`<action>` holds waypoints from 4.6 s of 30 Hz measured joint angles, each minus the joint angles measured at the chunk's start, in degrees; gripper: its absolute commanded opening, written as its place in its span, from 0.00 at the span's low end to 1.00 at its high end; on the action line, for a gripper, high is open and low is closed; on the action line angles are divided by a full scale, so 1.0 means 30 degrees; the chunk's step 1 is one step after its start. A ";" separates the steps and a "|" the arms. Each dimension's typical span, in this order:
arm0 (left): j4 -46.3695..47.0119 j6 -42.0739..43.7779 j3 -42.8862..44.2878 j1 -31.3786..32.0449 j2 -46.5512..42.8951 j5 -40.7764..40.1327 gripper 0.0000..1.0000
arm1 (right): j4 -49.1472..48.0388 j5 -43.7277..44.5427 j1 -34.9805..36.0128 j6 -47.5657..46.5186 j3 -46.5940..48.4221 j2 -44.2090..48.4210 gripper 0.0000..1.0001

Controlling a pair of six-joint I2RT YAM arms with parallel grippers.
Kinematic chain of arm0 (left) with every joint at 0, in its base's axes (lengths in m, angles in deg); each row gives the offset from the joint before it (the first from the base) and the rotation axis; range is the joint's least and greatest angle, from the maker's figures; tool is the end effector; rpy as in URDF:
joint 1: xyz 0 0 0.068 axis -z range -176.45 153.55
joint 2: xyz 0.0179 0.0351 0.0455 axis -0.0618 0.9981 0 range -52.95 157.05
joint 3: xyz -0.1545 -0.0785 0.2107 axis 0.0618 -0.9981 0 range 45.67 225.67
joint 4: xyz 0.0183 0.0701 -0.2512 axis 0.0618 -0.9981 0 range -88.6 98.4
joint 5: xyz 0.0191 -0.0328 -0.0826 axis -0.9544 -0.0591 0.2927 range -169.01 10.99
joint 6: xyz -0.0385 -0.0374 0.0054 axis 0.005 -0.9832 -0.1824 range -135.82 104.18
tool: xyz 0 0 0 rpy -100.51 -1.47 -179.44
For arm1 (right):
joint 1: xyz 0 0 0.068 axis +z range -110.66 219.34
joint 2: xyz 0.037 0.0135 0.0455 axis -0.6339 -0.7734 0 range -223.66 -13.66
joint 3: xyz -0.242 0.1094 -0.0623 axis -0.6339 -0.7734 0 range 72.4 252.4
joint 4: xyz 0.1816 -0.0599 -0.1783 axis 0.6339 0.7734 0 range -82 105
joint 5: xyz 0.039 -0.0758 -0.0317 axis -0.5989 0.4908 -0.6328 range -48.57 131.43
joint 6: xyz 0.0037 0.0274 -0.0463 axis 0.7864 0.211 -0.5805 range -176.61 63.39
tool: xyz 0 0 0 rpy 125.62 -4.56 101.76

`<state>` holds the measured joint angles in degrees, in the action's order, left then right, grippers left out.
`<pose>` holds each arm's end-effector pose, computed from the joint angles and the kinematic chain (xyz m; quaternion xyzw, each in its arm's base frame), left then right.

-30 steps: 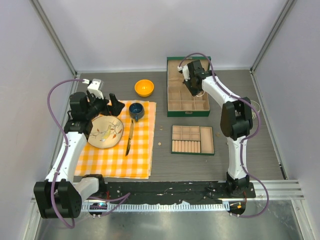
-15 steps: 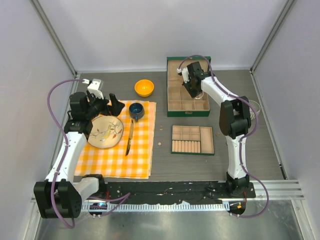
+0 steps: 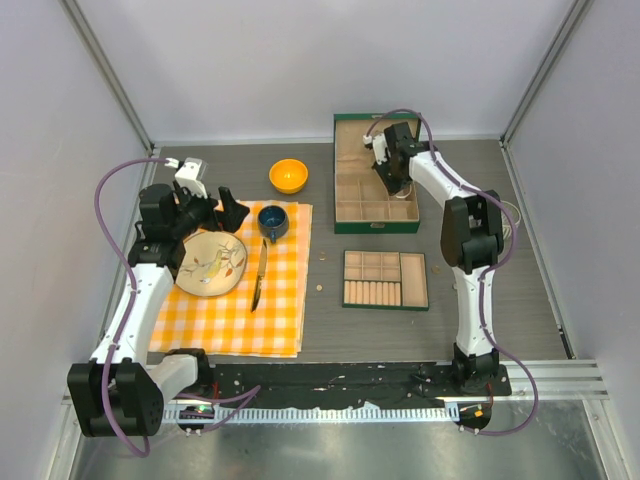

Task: Organize the mixed jewelry

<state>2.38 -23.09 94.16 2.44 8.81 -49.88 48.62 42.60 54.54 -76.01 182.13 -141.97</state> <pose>0.2468 -0.0126 0.3135 0.0875 0.7979 -0.2349 0.5482 0.4742 0.1281 0.2052 -0.2841 0.9212 -0.0196 0.2650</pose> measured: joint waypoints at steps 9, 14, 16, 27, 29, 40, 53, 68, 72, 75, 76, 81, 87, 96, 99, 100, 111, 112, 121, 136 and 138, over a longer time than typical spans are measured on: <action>0.0007 0.0000 0.0000 -0.0007 0.0000 0.0000 1.00 | 0.0066 -0.0627 -0.0328 -0.0058 0.0000 0.0000 0.06; 0.0000 0.0000 0.0000 -0.0007 0.0000 0.0000 1.00 | 0.0066 -0.0787 -0.0328 -0.0066 -0.0007 0.0000 0.19; 0.0000 0.0000 0.0000 -0.0007 0.0000 0.0000 1.00 | 0.0066 -0.0816 -0.0328 -0.0044 -0.0007 0.0000 0.24; 0.0000 0.0000 0.0000 -0.0007 0.0000 0.0000 1.00 | 0.0058 -0.0794 -0.0364 -0.0058 -0.0007 0.0000 0.34; 0.0000 0.0000 0.0000 -0.0007 0.0000 0.0000 1.00 | 0.0066 -0.0794 -0.0364 -0.0058 -0.0007 0.0000 0.34; 0.0000 0.0000 0.0000 -0.0007 0.0000 0.0000 1.00 | 0.0364 -0.1013 -0.0364 0.0095 -0.0270 0.0554 0.39; 0.0000 0.0000 0.0000 -0.0007 0.0000 0.0000 1.00 | 0.0430 -0.1625 -0.0357 0.0219 -0.4532 0.6790 0.41; 0.0036 0.0000 -0.0182 -0.0015 0.0000 0.0022 1.00 | 0.0838 -0.0780 -0.1144 -0.1596 -1.5365 1.7107 0.37; 0.0029 0.0000 -0.0182 -0.0015 -0.0007 0.0022 1.00 | 0.1158 -0.0998 -0.3031 -0.2441 -1.7369 1.8965 0.35; 0.0036 0.0000 -0.0182 -0.0015 -0.0007 0.0022 1.00 | 0.1428 -0.1195 -0.4335 -0.3096 -1.8659 1.9963 0.33; 0.0036 0.0000 -0.0182 -0.0015 -0.0007 0.0022 1.00 | 0.1428 -0.1297 -0.4568 -0.3271 -1.9110 2.0218 0.33; 0.0029 0.0000 -0.0182 -0.0015 -0.0007 0.0080 1.00 | 0.1668 -0.1821 -0.5013 -0.3978 -2.0720 2.0735 0.32; 0.0036 -0.0007 -0.0182 -0.0015 -0.0007 0.0255 1.00 | 0.1464 -0.2229 -0.5391 -0.4248 -2.1260 2.0655 0.32; 0.0036 -0.0007 -0.0189 -0.0015 0.0000 0.0386 1.00 | 0.0466 -0.2667 -0.5399 -0.4357 -2.2411 1.9562 0.31; 0.0036 -0.0007 -0.0189 -0.0015 0.0000 0.0393 1.00 | 0.0153 -0.2754 -0.5399 -0.4357 -2.2520 1.9227 0.31; 0.0036 -0.0007 -0.0189 -0.0015 0.0000 0.0393 1.00 | 0.0000 -0.2783 -0.5399 -0.4357 -2.2527 1.9118 0.32; 0.0044 -0.0007 -0.0189 -0.0015 0.0000 0.0386 1.00 | -0.1581 -0.2171 -0.5399 -0.4459 -2.2993 1.7945 0.32; 0.0044 -0.0007 -0.0189 -0.0015 0.0000 0.0386 1.00 | -0.1676 -0.2055 -0.5399 -0.4495 -2.3052 1.7879 0.33; 0.0044 0.0000 -0.0189 -0.0015 0.0000 0.0386 1.00 | -0.2266 -0.1275 -0.5566 -0.4809 -2.3190 1.7260 0.35; 0.0044 0.0000 -0.0189 -0.0015 0.0000 0.0379 1.00 | -0.2623 -0.1049 -0.6011 -0.5151 -2.3190 1.6604 0.29; 0.0044 0.0000 -0.0189 -0.0015 0.0000 0.0379 1.00 | -0.2623 -0.1049 -0.6047 -0.5166 -2.3190 1.6560 0.26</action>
<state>2.51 -23.09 93.59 2.40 8.81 -48.75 40.75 39.45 36.40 -91.51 112.56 -92.29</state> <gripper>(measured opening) 0.996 0.297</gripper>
